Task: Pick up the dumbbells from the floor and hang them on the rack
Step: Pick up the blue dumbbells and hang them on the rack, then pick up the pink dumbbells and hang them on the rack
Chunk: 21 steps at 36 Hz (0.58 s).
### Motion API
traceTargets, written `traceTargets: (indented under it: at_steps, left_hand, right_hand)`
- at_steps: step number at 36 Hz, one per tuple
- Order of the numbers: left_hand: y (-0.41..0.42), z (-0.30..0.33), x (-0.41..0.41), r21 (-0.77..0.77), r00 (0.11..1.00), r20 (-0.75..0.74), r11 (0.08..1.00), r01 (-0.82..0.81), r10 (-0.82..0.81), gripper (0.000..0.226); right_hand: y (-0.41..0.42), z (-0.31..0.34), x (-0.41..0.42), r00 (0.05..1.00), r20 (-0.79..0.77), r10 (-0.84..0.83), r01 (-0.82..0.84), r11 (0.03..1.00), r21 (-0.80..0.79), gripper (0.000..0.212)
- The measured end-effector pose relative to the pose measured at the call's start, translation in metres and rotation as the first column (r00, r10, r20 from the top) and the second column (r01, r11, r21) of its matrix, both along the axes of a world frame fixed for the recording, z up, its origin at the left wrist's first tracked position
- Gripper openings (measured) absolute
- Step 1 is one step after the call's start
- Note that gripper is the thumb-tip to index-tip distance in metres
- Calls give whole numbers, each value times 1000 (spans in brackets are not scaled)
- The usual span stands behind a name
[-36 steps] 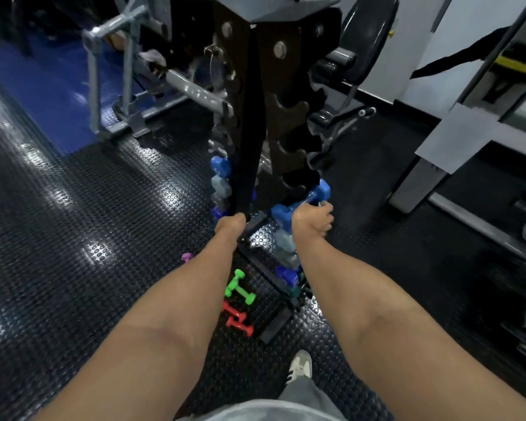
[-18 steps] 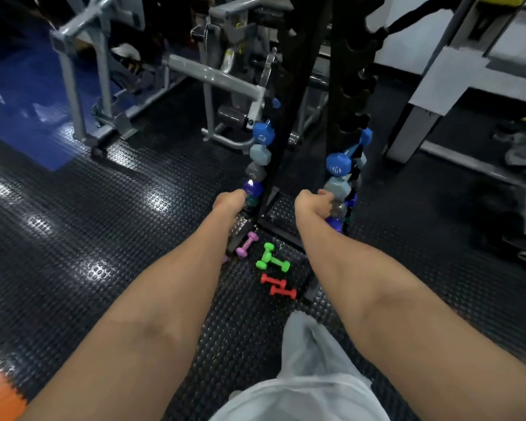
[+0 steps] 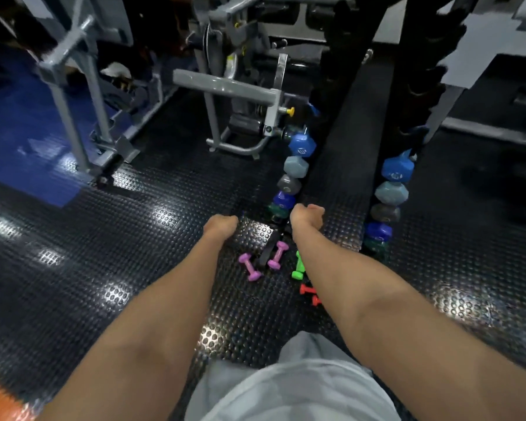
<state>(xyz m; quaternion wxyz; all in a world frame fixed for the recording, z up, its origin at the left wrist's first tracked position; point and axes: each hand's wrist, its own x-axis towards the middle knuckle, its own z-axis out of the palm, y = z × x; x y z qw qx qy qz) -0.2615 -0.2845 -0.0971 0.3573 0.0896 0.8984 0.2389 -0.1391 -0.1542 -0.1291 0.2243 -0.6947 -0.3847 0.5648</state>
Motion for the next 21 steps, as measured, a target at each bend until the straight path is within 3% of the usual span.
traceTargets:
  at_steps: [5, 10, 18, 21]
  left_hand:
    - [3, -21, -38, -85, 993, 22, 990, 115, -113, 48]
    - [31, -40, -71, -138, 956, 50, 946, 294, -289, 48]
    - [69, -85, -154, -110, 775, 73, 768, 631, -627, 39]
    - [73, -102, -183, -94, 742, 80, 736, 671, -666, 28]
  right_hand:
    - [-13, -16, -31, 999, 37, 14, -13, 999, -51, 39]
    - [-29, -34, -69, 993, 13, -114, 115, 982, -148, 35]
    - [-45, -70, -149, 912, -6, -411, 406, 903, -138, 33]
    - [-53, -85, -168, 894, 1, -448, 443, 883, -157, 25]
